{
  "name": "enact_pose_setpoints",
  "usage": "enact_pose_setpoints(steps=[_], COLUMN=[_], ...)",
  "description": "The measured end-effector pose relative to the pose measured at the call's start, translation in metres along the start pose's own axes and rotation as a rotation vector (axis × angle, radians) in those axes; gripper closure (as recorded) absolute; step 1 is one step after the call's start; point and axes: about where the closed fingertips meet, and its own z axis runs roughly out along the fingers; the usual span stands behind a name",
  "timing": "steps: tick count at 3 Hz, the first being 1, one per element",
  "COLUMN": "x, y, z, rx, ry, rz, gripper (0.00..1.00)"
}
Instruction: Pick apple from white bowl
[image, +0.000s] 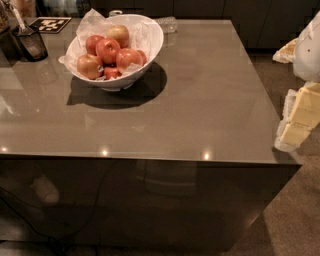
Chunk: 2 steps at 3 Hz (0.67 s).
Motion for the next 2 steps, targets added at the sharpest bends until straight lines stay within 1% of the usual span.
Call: enact_pose_setpoints(steps=[1,2], x=[-0.0001,-0.0074], y=[0.0,-0.0026], z=[0.0,-0.0024], rx=[0.0,0.011], ry=[0.0,0.001], rz=[0.0,0.016], gripper=[0.0,0.0])
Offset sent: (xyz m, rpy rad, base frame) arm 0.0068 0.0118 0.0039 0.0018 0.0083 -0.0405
